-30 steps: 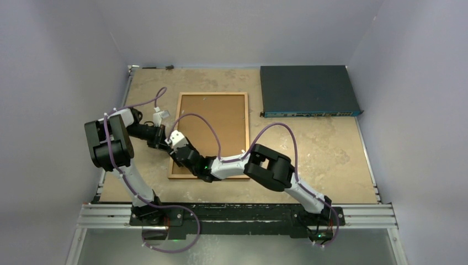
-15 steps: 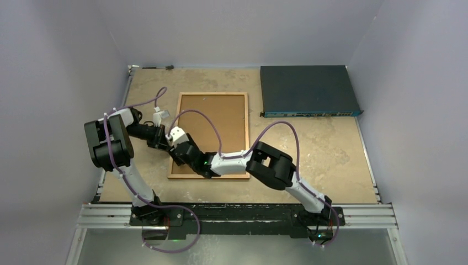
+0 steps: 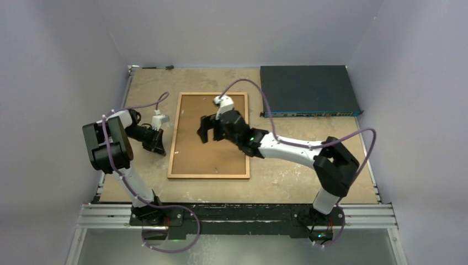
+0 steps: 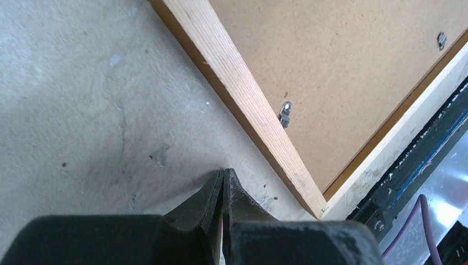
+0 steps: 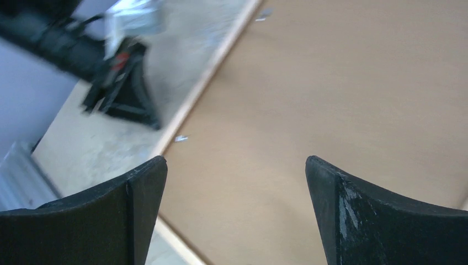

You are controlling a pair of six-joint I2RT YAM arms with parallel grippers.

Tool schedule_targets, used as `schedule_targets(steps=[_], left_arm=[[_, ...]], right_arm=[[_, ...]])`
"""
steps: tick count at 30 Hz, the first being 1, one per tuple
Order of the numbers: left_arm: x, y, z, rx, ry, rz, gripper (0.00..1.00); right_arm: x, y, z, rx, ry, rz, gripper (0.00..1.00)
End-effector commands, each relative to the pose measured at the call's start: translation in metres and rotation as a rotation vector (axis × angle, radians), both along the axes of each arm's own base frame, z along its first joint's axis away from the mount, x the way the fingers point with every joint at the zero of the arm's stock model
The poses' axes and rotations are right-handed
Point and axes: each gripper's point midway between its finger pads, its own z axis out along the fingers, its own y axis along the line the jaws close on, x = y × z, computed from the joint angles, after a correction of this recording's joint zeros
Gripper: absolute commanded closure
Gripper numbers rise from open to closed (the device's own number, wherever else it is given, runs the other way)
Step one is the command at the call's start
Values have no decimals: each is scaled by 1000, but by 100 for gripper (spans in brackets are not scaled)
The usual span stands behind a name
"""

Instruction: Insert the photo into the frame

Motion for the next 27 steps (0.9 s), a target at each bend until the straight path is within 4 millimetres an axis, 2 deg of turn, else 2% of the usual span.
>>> schedule_targets(steps=[1, 3, 6, 9, 13, 17, 20, 23, 27], left_arm=[[2, 13, -1, 94, -100, -55, 100], [-2, 11, -2, 94, -107, -64, 100], [-9, 2, -1, 101, -127, -103, 100], [-12, -1, 0, 133, -168, -133, 100], [-13, -1, -2, 156, -188, -158, 100], [-17, 2, -6, 172, -184, -180, 100], [-20, 2, -7, 177, -191, -187, 100], [-21, 1, -8, 178, -192, -197, 100], [-21, -2, -9, 170, -198, -210, 100]], right_arm=[[22, -72, -55, -86, 172, -157, 1], [28, -89, -65, -102, 183, -192, 1], [35, -103, -76, -104, 211, -225, 1], [47, -109, -79, -89, 228, -241, 1], [74, -111, -94, -128, 251, -269, 1], [92, -113, -91, -143, 219, -314, 1], [94, -113, -74, -120, 185, -311, 1], [99, -122, -61, -108, 164, -329, 1], [112, -141, -67, -119, 178, -378, 1]])
